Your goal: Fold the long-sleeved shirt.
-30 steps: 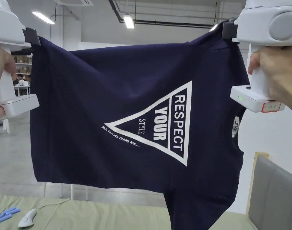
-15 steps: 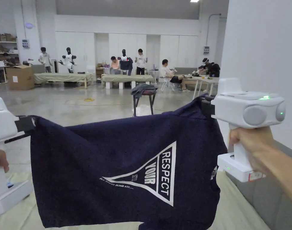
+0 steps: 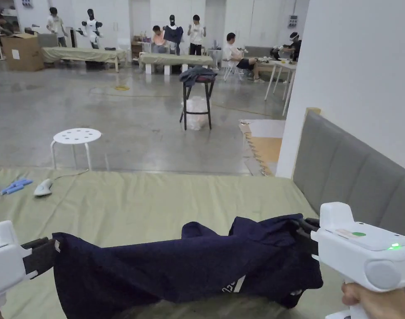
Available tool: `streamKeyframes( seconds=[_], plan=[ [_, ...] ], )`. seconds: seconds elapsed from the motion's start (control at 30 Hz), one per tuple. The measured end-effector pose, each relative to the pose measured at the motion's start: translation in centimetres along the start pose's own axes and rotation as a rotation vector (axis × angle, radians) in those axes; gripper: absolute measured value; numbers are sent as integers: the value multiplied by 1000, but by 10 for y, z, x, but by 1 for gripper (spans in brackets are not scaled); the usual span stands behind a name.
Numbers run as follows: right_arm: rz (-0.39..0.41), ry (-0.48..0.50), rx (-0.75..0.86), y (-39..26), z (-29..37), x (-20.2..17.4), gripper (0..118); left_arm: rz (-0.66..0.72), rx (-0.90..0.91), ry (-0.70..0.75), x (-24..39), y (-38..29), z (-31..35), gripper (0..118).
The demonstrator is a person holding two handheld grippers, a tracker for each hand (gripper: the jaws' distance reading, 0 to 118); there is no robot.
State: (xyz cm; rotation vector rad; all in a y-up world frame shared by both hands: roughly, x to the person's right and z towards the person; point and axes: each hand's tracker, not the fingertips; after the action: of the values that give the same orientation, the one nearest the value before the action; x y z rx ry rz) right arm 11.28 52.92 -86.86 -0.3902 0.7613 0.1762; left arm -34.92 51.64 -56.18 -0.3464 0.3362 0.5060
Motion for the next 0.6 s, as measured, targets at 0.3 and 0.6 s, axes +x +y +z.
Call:
streamKeyframes(
  seconds=[0.3,0.6],
  plan=[
    [6,97,-313,-152,51,-27,4,-50,-315,29,-43,-131,54,6],
    [-130,121,-578,-245,57,-20,4,-22,-528,85,-54,-197,68,6]
  ],
)
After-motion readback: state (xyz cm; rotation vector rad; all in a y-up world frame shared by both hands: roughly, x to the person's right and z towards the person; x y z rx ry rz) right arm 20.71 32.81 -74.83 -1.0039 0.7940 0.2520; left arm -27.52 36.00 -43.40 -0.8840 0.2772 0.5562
